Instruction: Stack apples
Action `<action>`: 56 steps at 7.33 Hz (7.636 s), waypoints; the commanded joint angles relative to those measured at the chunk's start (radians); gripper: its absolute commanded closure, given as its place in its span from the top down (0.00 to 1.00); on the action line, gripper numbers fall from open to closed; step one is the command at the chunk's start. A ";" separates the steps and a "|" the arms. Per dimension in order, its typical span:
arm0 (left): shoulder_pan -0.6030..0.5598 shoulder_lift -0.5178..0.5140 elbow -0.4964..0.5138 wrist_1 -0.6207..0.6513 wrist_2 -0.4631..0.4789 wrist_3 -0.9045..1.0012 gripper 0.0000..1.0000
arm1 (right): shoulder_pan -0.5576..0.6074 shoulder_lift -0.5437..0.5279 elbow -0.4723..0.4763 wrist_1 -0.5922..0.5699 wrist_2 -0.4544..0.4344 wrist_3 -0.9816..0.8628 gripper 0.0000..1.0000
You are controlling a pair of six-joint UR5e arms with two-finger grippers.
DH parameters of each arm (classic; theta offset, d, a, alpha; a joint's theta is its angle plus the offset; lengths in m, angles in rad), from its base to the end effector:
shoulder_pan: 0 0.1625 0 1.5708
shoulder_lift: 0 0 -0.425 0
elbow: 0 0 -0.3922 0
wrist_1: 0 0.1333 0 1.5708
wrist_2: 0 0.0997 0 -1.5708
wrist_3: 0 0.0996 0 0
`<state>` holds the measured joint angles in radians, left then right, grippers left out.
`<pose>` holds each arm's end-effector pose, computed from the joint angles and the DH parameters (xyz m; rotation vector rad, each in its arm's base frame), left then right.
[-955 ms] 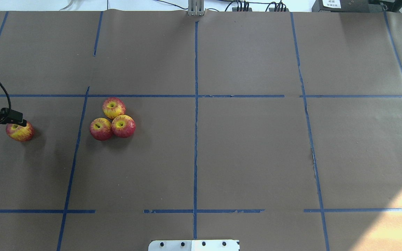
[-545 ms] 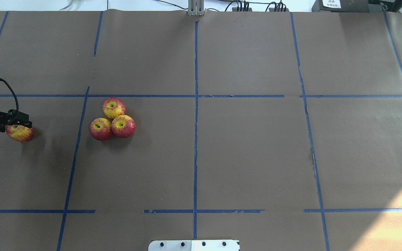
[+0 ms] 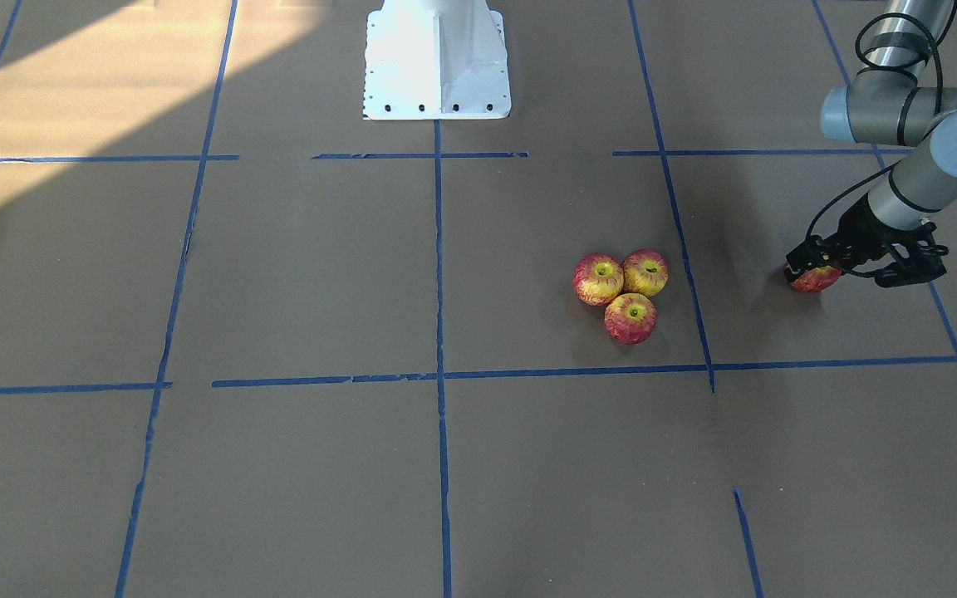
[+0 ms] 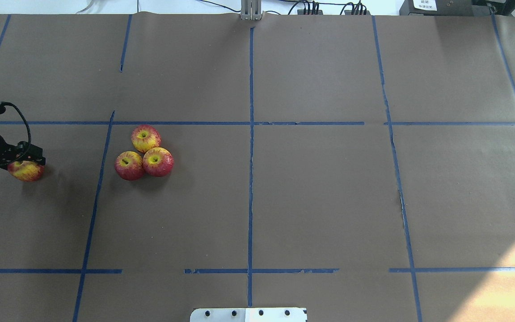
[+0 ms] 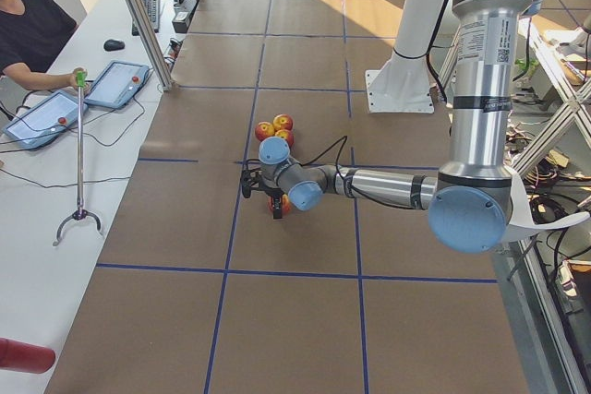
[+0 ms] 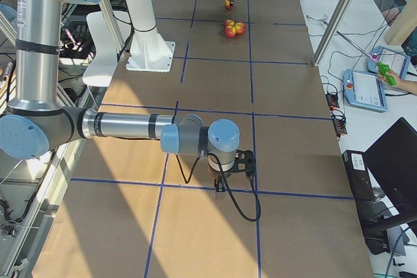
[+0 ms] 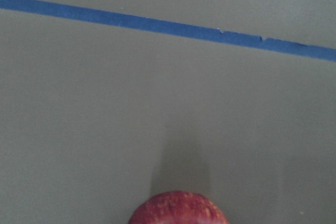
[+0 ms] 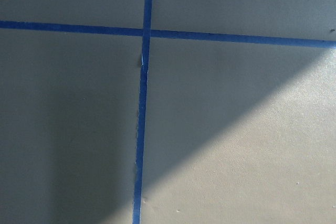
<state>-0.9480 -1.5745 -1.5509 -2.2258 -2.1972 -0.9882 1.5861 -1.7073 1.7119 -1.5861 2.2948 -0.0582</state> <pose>0.2436 -0.4676 0.5992 -0.0083 0.8634 -0.1424 0.0739 -0.4322 0.6574 0.0164 -0.7239 -0.0371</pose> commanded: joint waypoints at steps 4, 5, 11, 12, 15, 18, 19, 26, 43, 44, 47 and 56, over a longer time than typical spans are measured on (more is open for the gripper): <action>0.015 0.001 -0.009 0.006 -0.003 0.005 0.00 | 0.000 0.000 0.000 0.000 0.000 0.000 1.00; 0.009 0.010 -0.074 0.011 -0.010 0.003 0.00 | 0.000 0.000 0.000 0.002 0.000 0.000 1.00; 0.121 -0.224 -0.273 0.198 0.124 -0.308 0.00 | 0.000 0.000 0.000 0.000 0.000 0.000 1.00; 0.159 -0.266 -0.252 0.242 0.140 -0.313 0.00 | 0.000 0.000 0.000 0.000 0.000 0.000 1.00; 0.222 -0.344 -0.207 0.296 0.177 -0.337 0.00 | 0.000 0.000 0.000 0.000 0.000 0.000 1.00; 0.222 -0.343 -0.205 0.298 0.180 -0.337 0.00 | 0.000 0.000 0.000 0.002 0.000 0.000 1.00; 0.222 -0.341 -0.207 0.298 0.180 -0.337 0.00 | 0.000 0.000 0.000 0.000 0.000 0.000 1.00; 0.241 -0.345 -0.196 0.298 0.178 -0.337 0.61 | 0.000 0.000 0.000 0.000 0.000 0.001 1.00; -0.645 0.075 -0.109 0.548 -0.123 1.096 1.00 | 0.000 0.000 0.000 0.000 0.000 0.000 1.00; -0.696 0.062 -0.083 0.607 -0.131 1.190 1.00 | 0.000 0.000 0.000 0.000 0.000 0.000 1.00; -0.709 -0.005 -0.078 0.867 -0.131 1.214 1.00 | 0.000 0.000 0.000 0.000 0.000 0.000 1.00; -0.710 0.062 -0.070 0.707 -0.133 1.215 1.00 | 0.000 0.000 0.000 0.000 0.000 0.000 1.00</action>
<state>-1.6596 -1.5118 -1.6158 -1.5243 -2.3324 0.2290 1.5861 -1.7073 1.7119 -1.5860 2.2949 -0.0583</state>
